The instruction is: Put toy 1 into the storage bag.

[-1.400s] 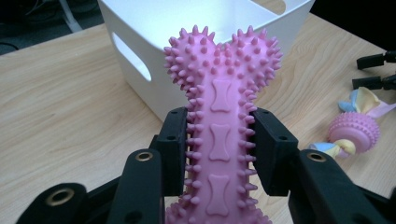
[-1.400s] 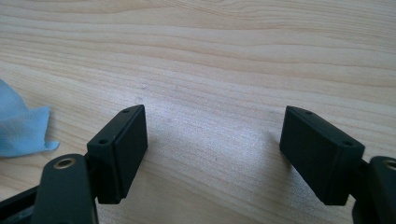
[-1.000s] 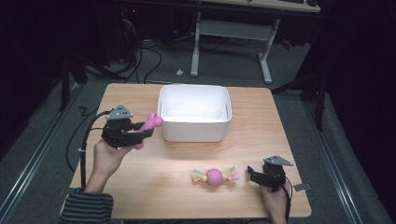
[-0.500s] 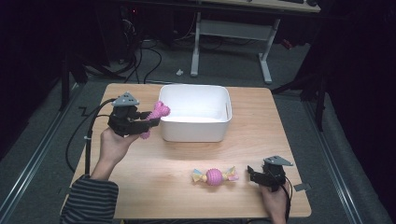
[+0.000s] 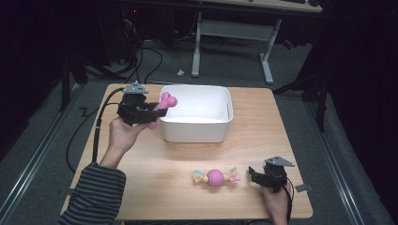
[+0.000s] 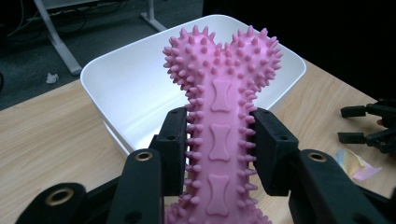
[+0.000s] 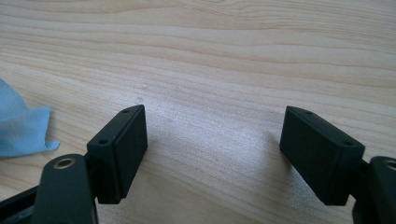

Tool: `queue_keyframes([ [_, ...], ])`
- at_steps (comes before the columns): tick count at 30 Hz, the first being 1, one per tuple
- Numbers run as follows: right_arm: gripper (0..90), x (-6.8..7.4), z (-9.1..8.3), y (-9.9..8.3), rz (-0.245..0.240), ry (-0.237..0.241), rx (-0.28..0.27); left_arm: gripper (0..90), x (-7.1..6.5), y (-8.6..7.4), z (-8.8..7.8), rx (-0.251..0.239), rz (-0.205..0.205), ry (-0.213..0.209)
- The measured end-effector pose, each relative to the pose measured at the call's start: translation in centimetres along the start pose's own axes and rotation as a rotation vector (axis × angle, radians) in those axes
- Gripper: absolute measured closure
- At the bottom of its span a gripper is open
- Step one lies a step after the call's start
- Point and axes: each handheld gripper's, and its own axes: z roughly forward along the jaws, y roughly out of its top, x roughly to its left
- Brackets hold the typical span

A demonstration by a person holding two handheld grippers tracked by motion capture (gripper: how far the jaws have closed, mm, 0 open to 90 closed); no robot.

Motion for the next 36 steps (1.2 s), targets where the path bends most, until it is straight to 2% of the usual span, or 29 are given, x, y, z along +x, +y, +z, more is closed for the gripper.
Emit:
queue_keyframes([
  [8,23.4,0.0,0.0,0.0,0.001,0.000,0.000,59.5,0.1,1.3,1.3,0.016,0.017,0.000],
  [16,23.4,0.0,0.0,0.0,0.001,0.000,0.000,59.1,0.3,2.5,3.0,0.021,0.012,0.010],
  [28,23.3,0.0,0.0,0.0,-0.002,-0.001,-0.001,59.1,0.2,3.5,5.9,0.057,0.034,0.025],
  [36,23.3,0.0,0.0,0.0,0.001,-0.001,0.000,58.8,0.3,3.6,7.9,0.073,0.028,0.033],
])
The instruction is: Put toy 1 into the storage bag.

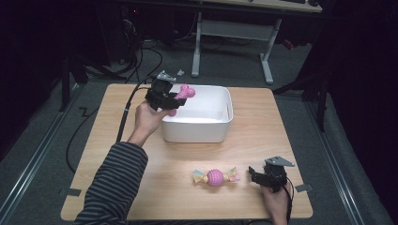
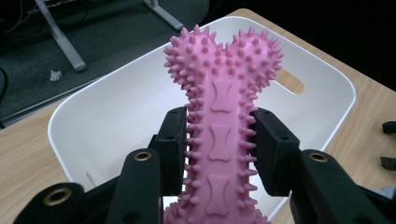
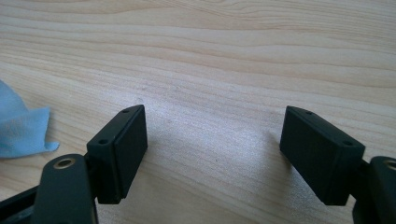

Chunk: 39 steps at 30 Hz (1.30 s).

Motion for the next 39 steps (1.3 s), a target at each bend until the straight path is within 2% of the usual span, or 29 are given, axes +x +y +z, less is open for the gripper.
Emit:
queue_keyframes([
  [9,23.5,0.0,0.1,0.0,-0.004,0.000,-0.002,58.7,0.5,-0.2,2.0,0.033,-0.009,-0.004],
  [15,23.6,0.0,0.1,0.0,0.000,0.000,-0.001,58.4,0.7,-0.5,3.0,0.067,-0.010,0.016],
  [20,23.6,0.0,0.1,0.0,0.000,0.000,0.000,58.3,0.9,-0.7,3.7,0.087,-0.012,0.014],
  [28,23.6,0.0,0.1,0.0,0.000,0.000,0.000,57.9,1.1,-1.2,4.7,0.119,-0.019,0.033],
  [39,23.6,0.0,0.0,0.0,-0.001,0.000,0.000,57.8,1.1,-1.9,5.8,0.158,-0.018,0.020],
])
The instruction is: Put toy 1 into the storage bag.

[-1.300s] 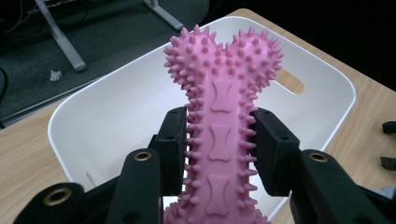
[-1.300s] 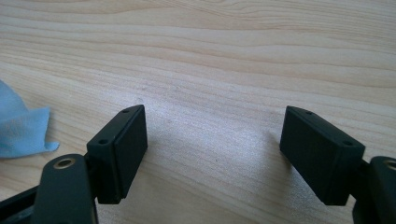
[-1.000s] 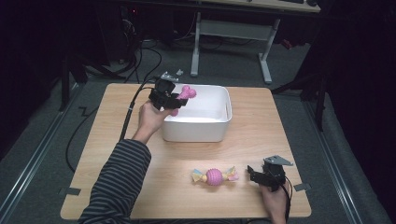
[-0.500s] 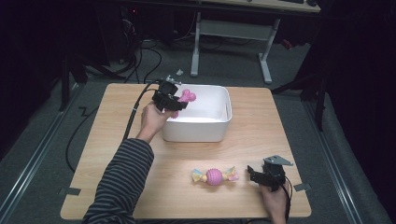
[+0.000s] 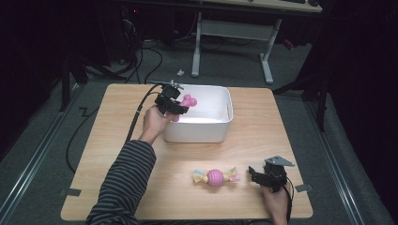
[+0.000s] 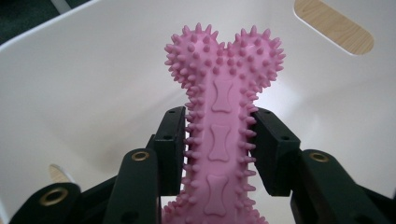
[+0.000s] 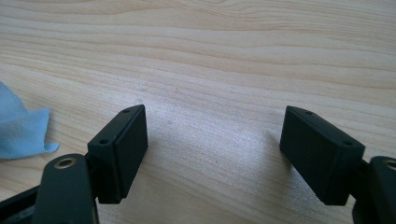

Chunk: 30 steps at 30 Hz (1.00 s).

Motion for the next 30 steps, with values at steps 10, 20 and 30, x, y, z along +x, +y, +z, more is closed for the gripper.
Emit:
queue_keyframes([
  [10,23.5,0.0,0.0,0.0,0.001,0.000,0.000,57.4,0.1,-0.3,0.5,0.029,-0.004,-0.002],
  [20,23.5,0.0,0.0,0.0,0.000,0.000,0.000,56.2,0.0,-0.5,0.9,0.060,-0.001,-0.015],
  [30,23.4,0.0,0.0,0.0,-0.006,0.001,0.000,49.2,-0.1,-0.3,-0.2,0.019,-0.001,-0.022],
])
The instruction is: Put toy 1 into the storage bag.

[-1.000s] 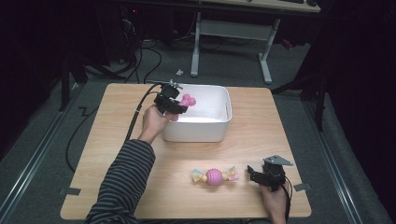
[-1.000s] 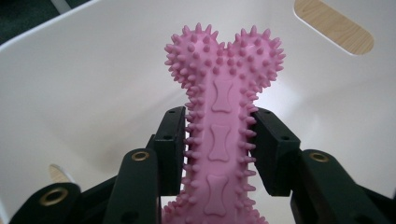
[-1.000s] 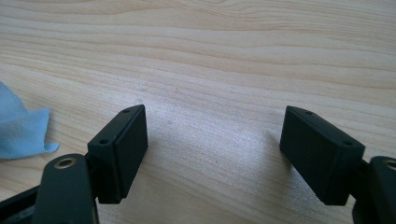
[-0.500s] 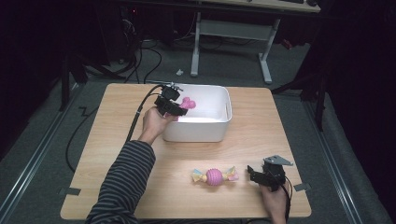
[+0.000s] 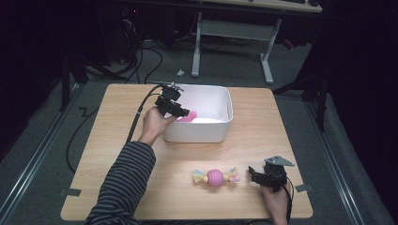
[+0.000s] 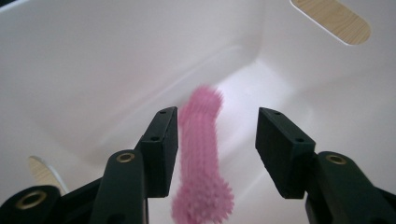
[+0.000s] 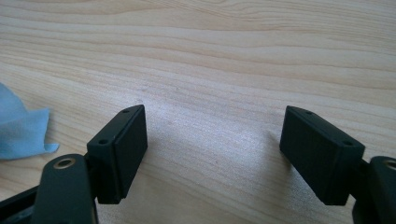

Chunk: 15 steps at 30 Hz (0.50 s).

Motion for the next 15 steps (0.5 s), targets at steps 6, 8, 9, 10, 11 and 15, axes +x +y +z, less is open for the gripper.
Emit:
queue_keyframes([
  [6,23.4,0.0,0.0,0.0,0.000,0.001,0.000,44.0,-0.4,-0.1,-1.5,-0.054,0.007,0.012],
  [8,23.3,0.0,0.0,0.0,0.000,0.001,0.000,42.5,-0.5,-0.1,-2.3,-0.077,0.008,0.016],
  [9,23.3,0.0,0.0,0.0,0.000,0.001,0.000,42.1,-0.6,-0.2,-2.7,-0.092,0.008,0.020],
  [10,23.4,0.0,0.0,0.0,0.000,0.001,0.000,41.6,-0.6,-0.2,-3.1,-0.104,0.008,0.021],
  [11,23.3,0.0,0.0,0.0,0.000,0.002,0.000,41.0,-0.5,-0.3,-3.5,-0.116,0.007,0.021],
  [15,23.4,0.0,0.0,0.0,0.000,0.001,0.000,39.3,-0.5,-0.8,-5.2,-0.162,0.007,0.030],
])
